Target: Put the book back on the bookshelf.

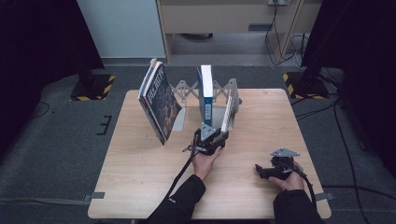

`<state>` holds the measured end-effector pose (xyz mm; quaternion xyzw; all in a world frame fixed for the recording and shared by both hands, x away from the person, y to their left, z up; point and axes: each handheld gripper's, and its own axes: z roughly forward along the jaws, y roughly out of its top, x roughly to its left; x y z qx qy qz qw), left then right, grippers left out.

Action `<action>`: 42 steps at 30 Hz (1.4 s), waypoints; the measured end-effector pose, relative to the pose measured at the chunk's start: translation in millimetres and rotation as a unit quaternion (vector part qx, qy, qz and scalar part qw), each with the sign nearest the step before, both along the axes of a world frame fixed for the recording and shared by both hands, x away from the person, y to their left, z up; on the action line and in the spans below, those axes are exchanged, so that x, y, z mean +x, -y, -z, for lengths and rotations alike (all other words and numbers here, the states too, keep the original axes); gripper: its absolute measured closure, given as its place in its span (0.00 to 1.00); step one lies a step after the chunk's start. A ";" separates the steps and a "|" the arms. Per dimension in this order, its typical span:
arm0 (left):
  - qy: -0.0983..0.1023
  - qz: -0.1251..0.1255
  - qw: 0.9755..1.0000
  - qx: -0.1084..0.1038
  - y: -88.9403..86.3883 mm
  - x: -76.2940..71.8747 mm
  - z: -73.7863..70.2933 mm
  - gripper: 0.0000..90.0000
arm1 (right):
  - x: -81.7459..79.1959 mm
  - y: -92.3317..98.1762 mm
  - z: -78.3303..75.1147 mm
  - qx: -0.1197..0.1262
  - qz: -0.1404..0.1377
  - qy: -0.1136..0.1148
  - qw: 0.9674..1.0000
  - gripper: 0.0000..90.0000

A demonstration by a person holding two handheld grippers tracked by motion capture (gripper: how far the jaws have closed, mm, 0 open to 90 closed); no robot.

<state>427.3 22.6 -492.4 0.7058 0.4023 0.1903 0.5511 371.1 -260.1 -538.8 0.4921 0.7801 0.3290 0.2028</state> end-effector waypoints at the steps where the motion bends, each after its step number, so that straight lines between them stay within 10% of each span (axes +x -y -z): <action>1: 0.000 0.002 1.000 0.000 1.5 2.0 0.1 0.70 | -0.1 -0.1 0.0 0.000 0.000 0.000 1.000 0.06; 42: -0.027 0.037 0.999 0.017 19.7 44.0 2.4 0.69 | -0.5 -0.8 -0.1 0.000 -0.004 0.000 1.000 0.06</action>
